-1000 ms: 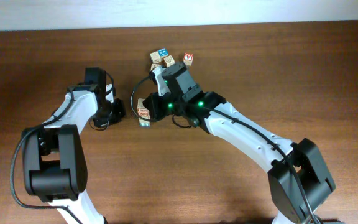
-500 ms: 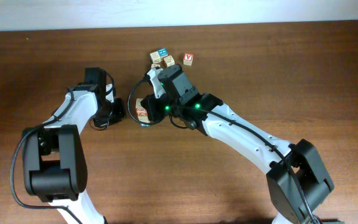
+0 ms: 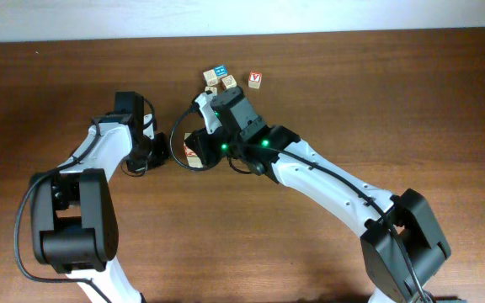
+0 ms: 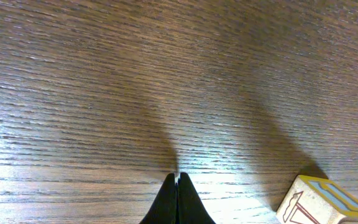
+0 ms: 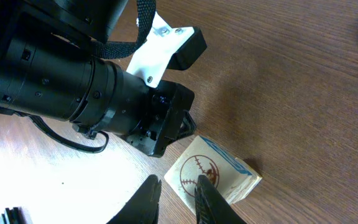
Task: Rotate 5 blocks
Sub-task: 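Stand the row vertically on the table, right gripper holding the top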
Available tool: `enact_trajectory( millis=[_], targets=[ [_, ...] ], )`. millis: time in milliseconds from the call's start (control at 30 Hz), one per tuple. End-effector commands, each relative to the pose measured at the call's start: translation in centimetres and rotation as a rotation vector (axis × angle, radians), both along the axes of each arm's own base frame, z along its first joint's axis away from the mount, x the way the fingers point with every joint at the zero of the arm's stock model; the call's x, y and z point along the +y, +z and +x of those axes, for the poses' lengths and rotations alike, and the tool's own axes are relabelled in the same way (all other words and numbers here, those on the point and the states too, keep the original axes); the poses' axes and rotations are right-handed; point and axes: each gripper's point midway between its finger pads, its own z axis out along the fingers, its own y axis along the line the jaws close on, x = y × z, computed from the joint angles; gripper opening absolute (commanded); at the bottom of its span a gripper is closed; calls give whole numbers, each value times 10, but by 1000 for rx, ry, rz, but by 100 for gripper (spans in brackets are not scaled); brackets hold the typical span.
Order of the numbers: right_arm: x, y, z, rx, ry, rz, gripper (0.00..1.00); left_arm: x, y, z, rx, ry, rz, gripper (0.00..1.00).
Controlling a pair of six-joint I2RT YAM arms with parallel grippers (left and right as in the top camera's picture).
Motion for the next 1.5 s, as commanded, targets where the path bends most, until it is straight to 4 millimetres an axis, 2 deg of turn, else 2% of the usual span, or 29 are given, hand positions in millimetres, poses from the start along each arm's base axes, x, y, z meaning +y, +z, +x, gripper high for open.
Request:
enact_trajectory(
  millis=[0,333,400,633,933,1467],
  targets=[
    [-12,-62,-10,105,-11,-124,24,3,2,4,-7,14,8,0],
    [-7,-54,-10,94,14,-100,31,3,2,4,-7,14,9,0],
    [-5,-49,-9,86,14,-93,34,3,2,5,-8,14,8,0],
    [0,-33,-3,58,19,-77,34,3,2,4,-7,14,8,0],
    [8,-14,-3,41,61,-47,45,3,2,5,-8,14,9,0],
    [18,6,-11,9,98,-38,45,3,2,5,-8,14,9,0]
  ],
)
